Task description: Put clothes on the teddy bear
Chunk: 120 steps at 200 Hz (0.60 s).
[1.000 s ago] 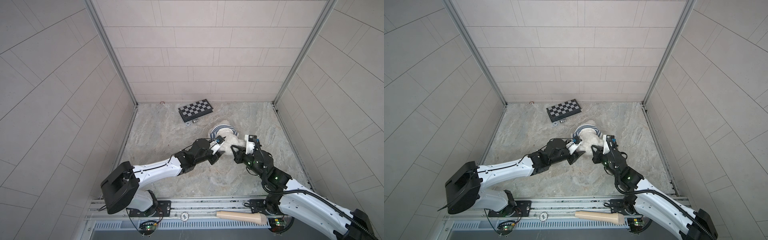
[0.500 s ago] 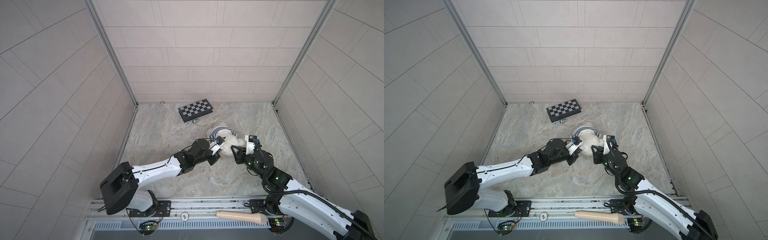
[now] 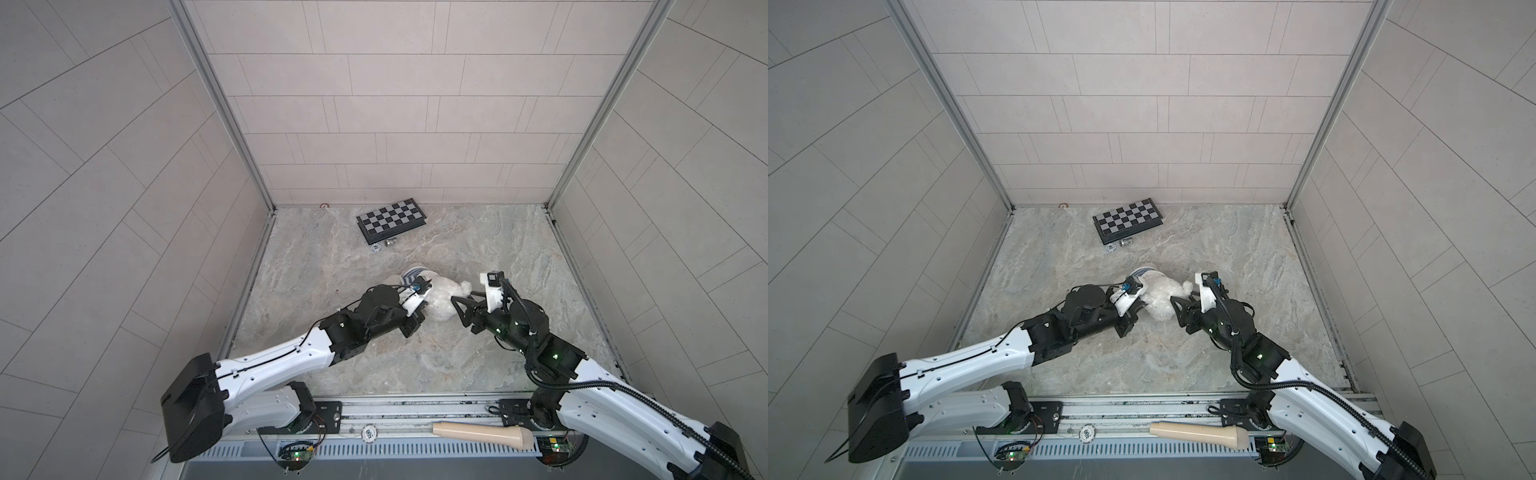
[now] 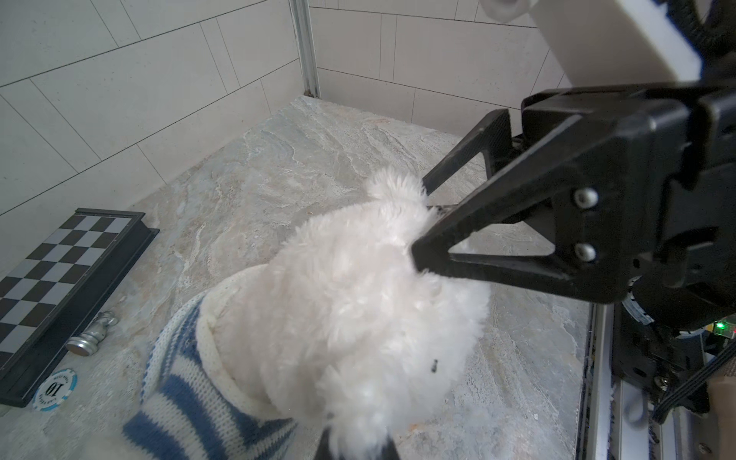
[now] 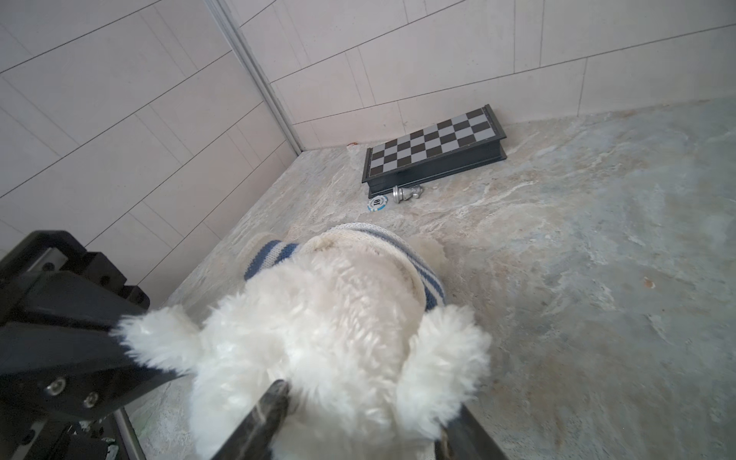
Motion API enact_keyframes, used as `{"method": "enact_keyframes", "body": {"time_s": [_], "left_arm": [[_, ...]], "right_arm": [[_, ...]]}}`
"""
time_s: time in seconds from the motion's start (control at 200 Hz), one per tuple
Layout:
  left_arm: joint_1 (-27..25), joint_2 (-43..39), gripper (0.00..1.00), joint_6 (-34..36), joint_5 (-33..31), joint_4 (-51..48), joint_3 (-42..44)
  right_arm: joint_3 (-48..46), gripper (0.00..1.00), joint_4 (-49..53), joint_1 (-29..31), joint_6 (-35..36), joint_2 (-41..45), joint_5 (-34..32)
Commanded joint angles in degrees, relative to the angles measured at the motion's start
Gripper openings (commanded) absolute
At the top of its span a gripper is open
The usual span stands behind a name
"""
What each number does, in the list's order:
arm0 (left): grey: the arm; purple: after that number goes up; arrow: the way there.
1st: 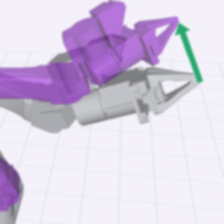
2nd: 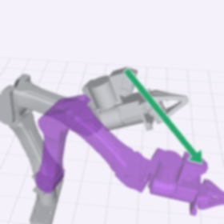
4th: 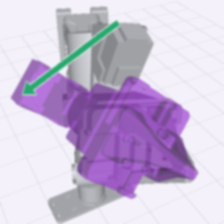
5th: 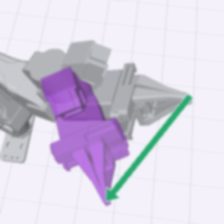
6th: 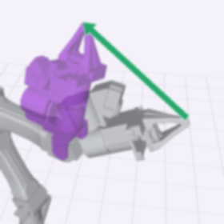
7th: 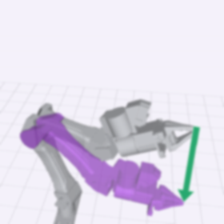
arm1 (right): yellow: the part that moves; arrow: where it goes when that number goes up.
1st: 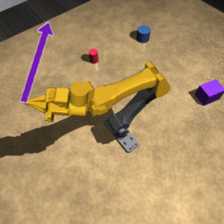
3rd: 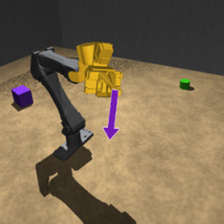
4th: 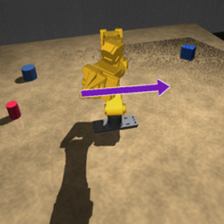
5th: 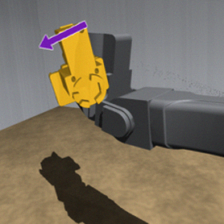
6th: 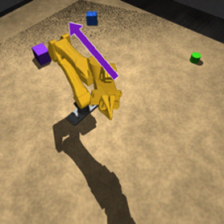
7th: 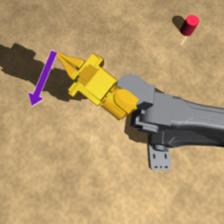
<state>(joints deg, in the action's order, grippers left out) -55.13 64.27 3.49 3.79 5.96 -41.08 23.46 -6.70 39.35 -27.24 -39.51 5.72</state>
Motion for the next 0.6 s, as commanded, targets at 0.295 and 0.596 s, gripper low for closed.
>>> {"method": "enact_keyframes", "body": {"time_s": [0.295,0.596], "left_arm": [[-1.32,-7.13,0.0,-0.16,-3.75,-7.51,-0.12],[-2.83,-8.3,0.0,0.29,-4.63,-10.52,-1.01]], "right_arm": [[2.37,0.59,-2.14,4.53,22.85,2.42,9.65],[6.19,0.67,0.03,8.39,33.25,-1.15,12.68]]}}
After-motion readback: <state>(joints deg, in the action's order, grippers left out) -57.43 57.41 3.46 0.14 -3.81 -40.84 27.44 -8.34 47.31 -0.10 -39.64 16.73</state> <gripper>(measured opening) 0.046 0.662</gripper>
